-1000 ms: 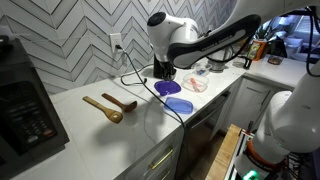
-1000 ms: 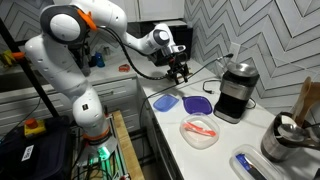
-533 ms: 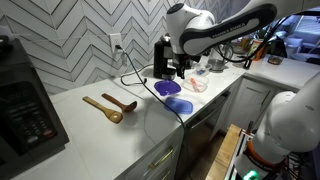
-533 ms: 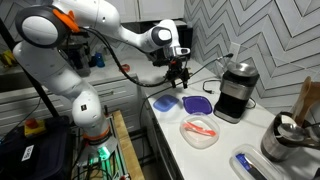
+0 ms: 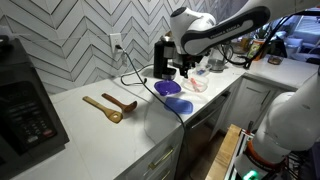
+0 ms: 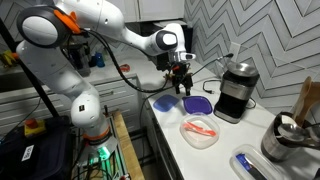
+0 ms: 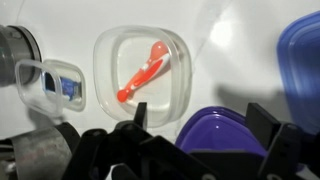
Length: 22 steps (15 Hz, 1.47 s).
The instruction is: Pick up the purple lid and put it on the kitchen counter, pick up the toothbrushes from the lunch box and put them in the rectangular lunch box to the right
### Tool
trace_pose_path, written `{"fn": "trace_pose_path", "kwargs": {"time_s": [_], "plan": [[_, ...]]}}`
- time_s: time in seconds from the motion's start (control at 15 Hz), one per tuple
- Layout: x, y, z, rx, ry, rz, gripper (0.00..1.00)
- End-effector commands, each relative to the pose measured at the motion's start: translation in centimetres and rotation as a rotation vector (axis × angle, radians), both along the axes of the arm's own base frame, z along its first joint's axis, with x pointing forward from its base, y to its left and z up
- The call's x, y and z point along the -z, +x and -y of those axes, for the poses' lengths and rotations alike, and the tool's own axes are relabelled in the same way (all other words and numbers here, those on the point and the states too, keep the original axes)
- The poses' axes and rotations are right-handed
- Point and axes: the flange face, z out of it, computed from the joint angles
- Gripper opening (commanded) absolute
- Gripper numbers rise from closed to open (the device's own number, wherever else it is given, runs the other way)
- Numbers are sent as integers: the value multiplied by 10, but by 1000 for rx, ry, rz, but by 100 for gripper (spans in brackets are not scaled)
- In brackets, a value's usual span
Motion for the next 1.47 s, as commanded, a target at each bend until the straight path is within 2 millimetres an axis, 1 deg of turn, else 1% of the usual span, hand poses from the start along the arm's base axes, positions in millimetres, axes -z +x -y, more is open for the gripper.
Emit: {"fn": "trace_pose_path", "kwargs": {"time_s": [0.0, 0.2, 0.33, 0.47, 0.73, 0.93, 1.2, 1.4], "plan": [[29, 10, 63, 191, 47, -44, 100], [50, 14, 106, 315, 140, -79, 100], [57, 13, 127, 391, 219, -76, 100], [59, 10, 144, 473, 295, -57, 100], [52, 0, 166, 616, 458, 11, 100], [63, -4, 189, 677, 474, 60, 100], [75, 4, 202, 679, 463, 101, 100], [86, 12, 206, 676, 463, 124, 100]]}}
